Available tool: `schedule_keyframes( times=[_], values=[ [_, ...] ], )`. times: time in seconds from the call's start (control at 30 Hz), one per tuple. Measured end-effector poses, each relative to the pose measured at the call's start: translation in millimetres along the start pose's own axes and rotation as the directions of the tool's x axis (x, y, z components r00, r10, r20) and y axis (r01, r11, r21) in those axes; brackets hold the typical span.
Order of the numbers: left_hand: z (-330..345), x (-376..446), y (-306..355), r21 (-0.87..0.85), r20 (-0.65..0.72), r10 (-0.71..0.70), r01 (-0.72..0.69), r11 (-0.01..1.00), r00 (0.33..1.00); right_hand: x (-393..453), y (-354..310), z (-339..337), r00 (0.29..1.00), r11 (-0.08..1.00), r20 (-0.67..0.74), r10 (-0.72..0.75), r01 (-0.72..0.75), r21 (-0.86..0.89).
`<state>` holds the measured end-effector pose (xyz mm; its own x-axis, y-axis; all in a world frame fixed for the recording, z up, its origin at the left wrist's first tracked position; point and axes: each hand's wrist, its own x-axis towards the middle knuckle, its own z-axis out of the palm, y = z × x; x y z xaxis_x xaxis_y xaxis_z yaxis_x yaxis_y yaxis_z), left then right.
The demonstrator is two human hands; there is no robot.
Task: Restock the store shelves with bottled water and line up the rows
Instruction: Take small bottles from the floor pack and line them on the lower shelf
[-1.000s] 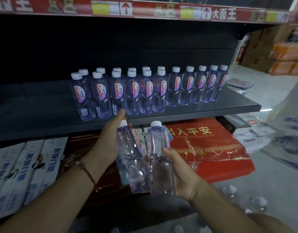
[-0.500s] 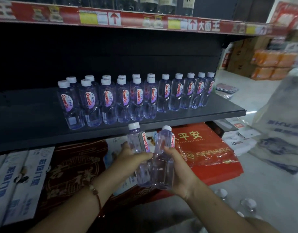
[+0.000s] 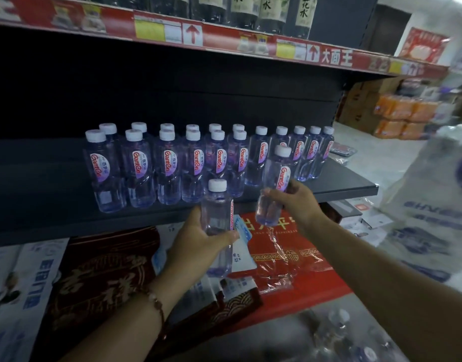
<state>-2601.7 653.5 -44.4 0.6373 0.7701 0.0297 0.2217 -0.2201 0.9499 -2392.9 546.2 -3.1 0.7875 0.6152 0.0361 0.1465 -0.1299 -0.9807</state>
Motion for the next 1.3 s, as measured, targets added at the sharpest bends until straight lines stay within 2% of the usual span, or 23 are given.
schedule_keyframes(
  times=[0.37,0.67,0.9,0.97,1.03,1.1,1.2,1.3],
  values=[
    [5,19,-1,0.010,-0.021,0.066,-0.065,0.998,0.998,106,8,29,0.996,0.984,-0.064,-0.060,0.048,-0.169],
    [10,25,0,0.028,0.013,0.091,-0.091,0.995,0.996,121,19,43,0.977,0.957,-0.101,-0.190,0.161,-0.240],
    [10,28,-2,0.005,0.015,0.054,-0.054,0.999,0.998,105,14,47,0.978,0.945,-0.110,-0.177,0.138,-0.298],
    [12,28,-2,-0.004,0.003,0.047,-0.047,0.999,0.999,82,13,45,0.984,0.962,-0.105,-0.147,0.117,-0.246],
    [15,27,-2,-0.013,0.001,0.038,-0.038,0.999,0.999,49,17,43,0.992,0.980,-0.055,-0.110,0.099,-0.170],
    [18,26,-3,-0.018,0.001,0.033,-0.033,0.999,0.999,8,27,41,0.995,0.986,0.074,-0.071,0.081,-0.146],
    [28,23,-3,-0.028,0.016,0.024,-0.024,0.999,1.000,-49,47,36,0.961,0.988,0.274,-0.048,0.085,-0.126],
    [41,14,0,-0.034,0.043,-0.001,0.003,0.999,0.999,-84,64,31,0.935,0.998,0.354,-0.037,0.056,-0.042]
  ],
)
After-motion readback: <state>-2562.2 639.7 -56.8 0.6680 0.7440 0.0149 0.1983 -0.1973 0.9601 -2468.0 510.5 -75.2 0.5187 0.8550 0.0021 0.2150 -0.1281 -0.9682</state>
